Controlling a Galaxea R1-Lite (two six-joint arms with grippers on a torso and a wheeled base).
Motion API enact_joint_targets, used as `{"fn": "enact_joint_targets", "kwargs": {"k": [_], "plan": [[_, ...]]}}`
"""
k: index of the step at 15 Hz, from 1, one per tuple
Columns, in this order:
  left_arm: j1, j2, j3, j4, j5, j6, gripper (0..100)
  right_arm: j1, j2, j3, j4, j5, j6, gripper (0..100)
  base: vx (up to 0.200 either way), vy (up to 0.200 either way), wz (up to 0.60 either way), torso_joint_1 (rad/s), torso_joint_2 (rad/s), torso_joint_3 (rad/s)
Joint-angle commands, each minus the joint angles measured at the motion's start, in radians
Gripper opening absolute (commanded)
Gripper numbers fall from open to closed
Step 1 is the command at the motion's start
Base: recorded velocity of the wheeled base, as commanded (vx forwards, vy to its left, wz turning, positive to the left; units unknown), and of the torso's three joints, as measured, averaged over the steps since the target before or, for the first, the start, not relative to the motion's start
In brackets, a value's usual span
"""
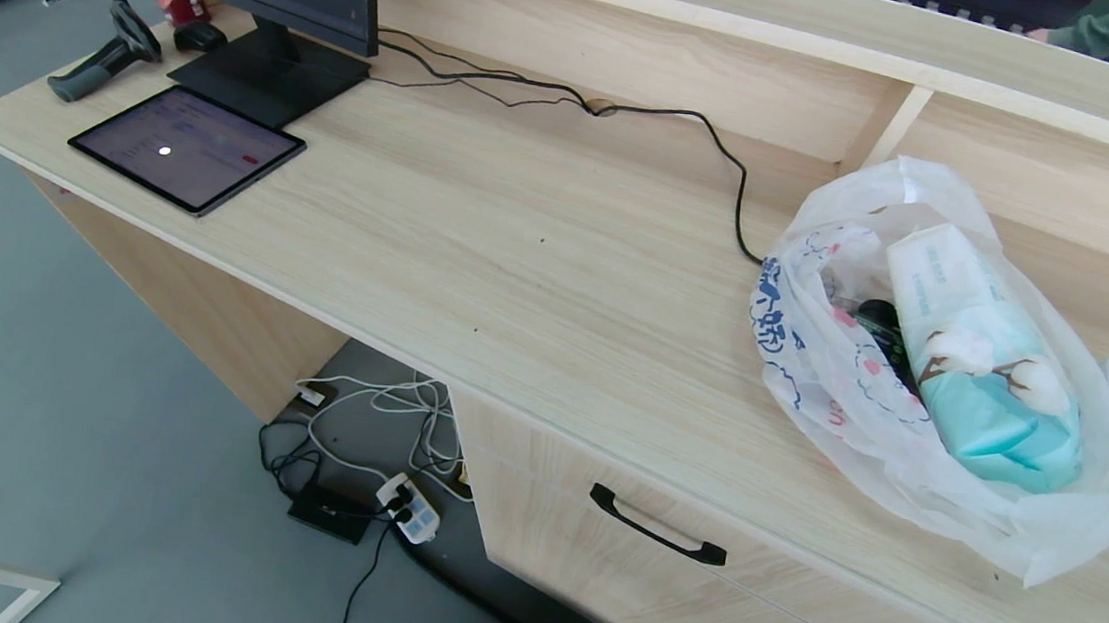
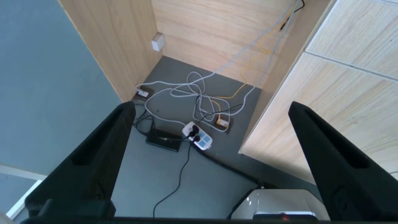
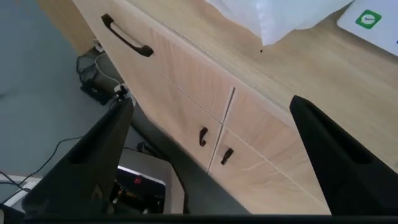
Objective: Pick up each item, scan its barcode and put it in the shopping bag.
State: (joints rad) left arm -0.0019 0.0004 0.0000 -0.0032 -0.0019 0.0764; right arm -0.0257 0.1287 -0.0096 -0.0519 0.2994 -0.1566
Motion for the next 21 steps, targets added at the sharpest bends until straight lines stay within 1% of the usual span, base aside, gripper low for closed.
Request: {"fn": "enact_joint_targets", "kwargs": {"k": [1,2,4,7,12,14,15,18,20,21], "plan": [[0.0,0.0,0.0,-0.001,0.0,0.0,100,0.017,-0.078,-0.001,0.038,-0.06,0.035,100,0.0,0.0,0.0,0.0,0.0,0.0],[0.0,0.0,0.0,-0.001,0.0,0.0,100,0.004,-0.1,-0.001,0.037,-0.066,0.029,100,0.0,0.0,0.0,0.0,0.0,0.0],[0.0,0.0,0.0,-0.001,0.0,0.0,100,0.013,-0.126,0.008,0.038,-0.177,0.029,100,0.0,0.0,0.0,0.0,0.0,0.0],[0.0,0.0,0.0,-0.001,-0.001,0.0,100,0.017,-0.127,0.01,0.046,-0.227,0.127,100,0.0,0.0,0.0,0.0,0.0,0.0],[0.0,0.0,0.0,0.0,0.0,-0.006,100,0.017,-0.127,0.01,0.047,-0.227,0.121,100,0.0,0.0,0.0,0.0,0.0,0.0],[0.0,0.0,0.0,0.002,0.003,-0.047,100,0.017,-0.127,0.01,0.047,-0.227,0.12,100,0.0,0.0,0.0,0.0,0.0,0.0],[0.0,0.0,0.0,0.002,0.003,-0.06,100,0.017,-0.127,0.008,0.047,-0.227,0.129,100,0.0,0.0,0.0,0.0,0.0,0.0],[0.0,0.0,0.0,0.005,0.003,-0.063,100,0.017,-0.127,0.008,0.047,-0.227,0.124,100,0.0,0.0,0.0,0.0,0.0,0.0],[0.0,0.0,0.0,0.003,0.003,-0.079,100,0.017,-0.127,0.01,0.047,-0.227,0.126,100,0.0,0.0,0.0,0.0,0.0,0.0],[0.0,0.0,0.0,0.003,0.005,-0.079,100,0.017,-0.127,0.008,0.047,-0.227,0.126,100,0.0,0.0,0.0,0.0,0.0,0.0]]}}
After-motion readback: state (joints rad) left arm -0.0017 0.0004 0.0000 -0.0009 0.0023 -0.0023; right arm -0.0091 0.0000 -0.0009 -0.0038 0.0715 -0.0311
